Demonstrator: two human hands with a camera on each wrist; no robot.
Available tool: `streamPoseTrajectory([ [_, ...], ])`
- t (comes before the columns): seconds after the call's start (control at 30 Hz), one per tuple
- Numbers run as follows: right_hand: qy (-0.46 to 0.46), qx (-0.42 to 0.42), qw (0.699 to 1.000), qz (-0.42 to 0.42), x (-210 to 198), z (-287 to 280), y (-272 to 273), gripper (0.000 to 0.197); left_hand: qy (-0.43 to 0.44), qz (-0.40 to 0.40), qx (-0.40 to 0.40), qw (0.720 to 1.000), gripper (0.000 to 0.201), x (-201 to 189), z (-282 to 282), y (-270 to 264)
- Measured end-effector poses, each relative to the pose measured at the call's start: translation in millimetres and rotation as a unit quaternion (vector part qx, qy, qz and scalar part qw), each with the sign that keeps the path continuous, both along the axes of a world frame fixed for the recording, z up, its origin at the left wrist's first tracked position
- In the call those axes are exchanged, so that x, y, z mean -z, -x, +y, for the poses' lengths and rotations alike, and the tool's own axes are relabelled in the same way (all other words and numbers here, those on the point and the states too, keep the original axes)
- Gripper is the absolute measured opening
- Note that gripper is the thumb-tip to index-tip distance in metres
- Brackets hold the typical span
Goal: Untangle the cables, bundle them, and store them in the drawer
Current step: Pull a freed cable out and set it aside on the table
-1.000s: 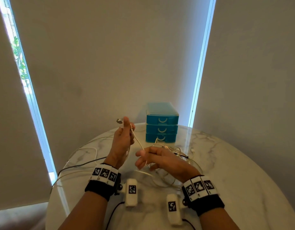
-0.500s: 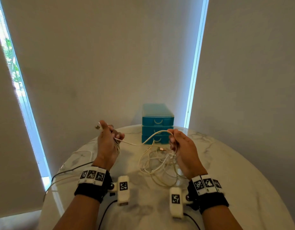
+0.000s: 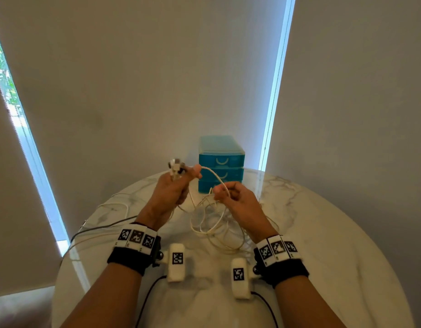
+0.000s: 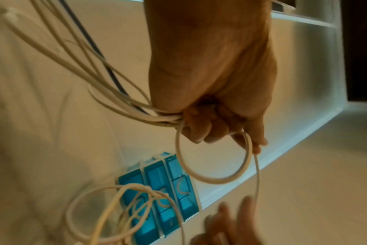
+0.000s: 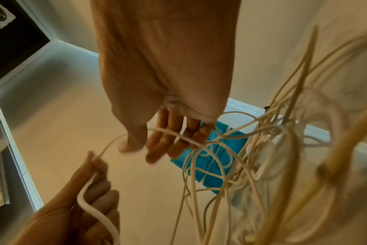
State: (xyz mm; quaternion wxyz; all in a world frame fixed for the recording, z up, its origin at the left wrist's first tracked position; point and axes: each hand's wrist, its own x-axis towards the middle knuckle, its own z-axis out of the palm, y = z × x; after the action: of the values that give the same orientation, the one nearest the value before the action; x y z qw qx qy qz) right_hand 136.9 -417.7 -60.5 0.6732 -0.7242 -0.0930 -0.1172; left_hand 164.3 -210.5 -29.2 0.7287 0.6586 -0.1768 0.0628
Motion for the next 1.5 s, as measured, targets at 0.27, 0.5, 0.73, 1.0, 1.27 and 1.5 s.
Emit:
streamPoseTrajectory([
  [0.27, 0.118, 0.120, 0.986, 0.010, 17, -21, -9, 0.017, 0.256, 0.061, -0.071, 0.962, 0.029, 5, 16, -20],
  [0.5, -0.034, 0.243, 0.968, -0.041, 5, -37, -5, 0.013, -0.009, 0.087, 0.012, 0.996, 0.049, 12, -3, -11],
  [0.73, -0.234, 0.147, 0.957, -0.087, -21, -34, 5, 0.018, -0.132, 0.076, 0.050, 0.987, 0.043, 9, -12, 2],
  [1.0, -0.173, 0.132, 0.976, -0.005, -2, -15, 3, 0.016, -0.182, 0.030, 0.044, 0.982, 0.041, 2, -19, 15],
  [1.27, -0.081, 0.035, 0.991, 0.104, 3, -4, 0, 0.017, -0.012, -0.023, -0.072, 0.997, 0.031, 4, -16, 9],
  [1.5, -0.001, -0.034, 0.991, 0.132, 10, -5, -7, 0.035, 0.052, -0.024, -0.037, 0.998, 0.032, 4, -11, 6],
])
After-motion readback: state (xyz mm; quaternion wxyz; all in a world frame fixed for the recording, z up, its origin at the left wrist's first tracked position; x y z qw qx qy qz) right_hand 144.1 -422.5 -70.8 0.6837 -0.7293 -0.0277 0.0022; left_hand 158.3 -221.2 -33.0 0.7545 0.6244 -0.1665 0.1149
